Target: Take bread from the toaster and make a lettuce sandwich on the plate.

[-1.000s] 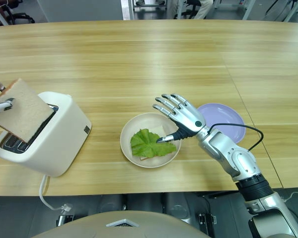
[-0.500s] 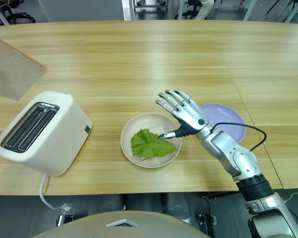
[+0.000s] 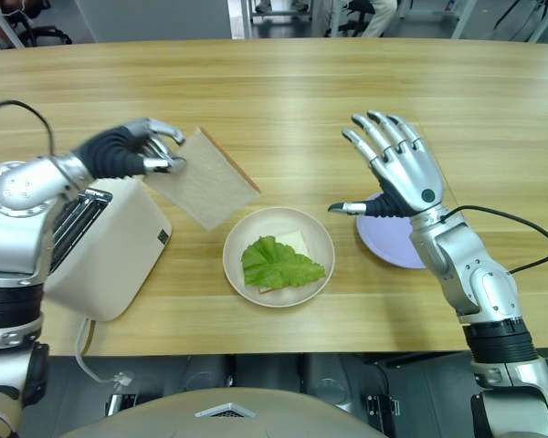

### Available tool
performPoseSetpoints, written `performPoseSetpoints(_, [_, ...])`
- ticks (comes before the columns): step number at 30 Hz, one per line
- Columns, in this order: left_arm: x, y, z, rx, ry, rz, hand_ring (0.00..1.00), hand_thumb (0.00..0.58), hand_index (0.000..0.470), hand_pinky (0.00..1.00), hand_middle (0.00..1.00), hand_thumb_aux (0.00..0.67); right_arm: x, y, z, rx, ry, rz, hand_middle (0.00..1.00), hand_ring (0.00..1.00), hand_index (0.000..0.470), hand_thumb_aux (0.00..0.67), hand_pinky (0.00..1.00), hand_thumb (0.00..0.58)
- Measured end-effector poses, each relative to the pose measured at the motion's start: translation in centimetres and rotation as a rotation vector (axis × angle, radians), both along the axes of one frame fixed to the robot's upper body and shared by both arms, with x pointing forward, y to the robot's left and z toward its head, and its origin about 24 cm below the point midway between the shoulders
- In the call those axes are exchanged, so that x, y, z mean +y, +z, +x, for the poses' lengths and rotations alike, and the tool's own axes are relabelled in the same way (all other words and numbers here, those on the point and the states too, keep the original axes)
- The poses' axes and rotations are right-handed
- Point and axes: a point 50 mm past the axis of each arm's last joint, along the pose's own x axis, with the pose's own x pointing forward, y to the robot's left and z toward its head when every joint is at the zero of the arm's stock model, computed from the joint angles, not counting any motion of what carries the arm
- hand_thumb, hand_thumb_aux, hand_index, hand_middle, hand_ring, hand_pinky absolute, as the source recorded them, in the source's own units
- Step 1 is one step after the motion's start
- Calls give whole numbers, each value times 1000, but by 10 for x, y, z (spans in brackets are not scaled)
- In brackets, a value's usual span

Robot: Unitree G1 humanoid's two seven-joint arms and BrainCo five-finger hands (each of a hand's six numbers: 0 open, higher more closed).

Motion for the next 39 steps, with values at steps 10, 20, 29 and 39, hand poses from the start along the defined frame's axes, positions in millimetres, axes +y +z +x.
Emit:
performPoseSetpoints(10, [-64,-87,12,317,-215,4,1000,580,460,1000,1000,670,6,1,-1,-13,23,33,0,0,0,0,0,0])
performPoseSetpoints(20, [-84,-120,17,390,-185,127,1000,580,460,1000,1000,670,13,-4,-2,2,50,42,0,0,0,0,0,0])
performPoseSetpoints(29, [-94,-127,23,269,-141,280,0,0,0,0,0,0,17,-6,-3,9,63,50,0,0,0,0,0,0])
performPoseSetpoints(39, [-106,-96,28,51,-118,255,0,0,0,0,0,0,22,-11,-4,26,84,60,0,0,0,0,0,0])
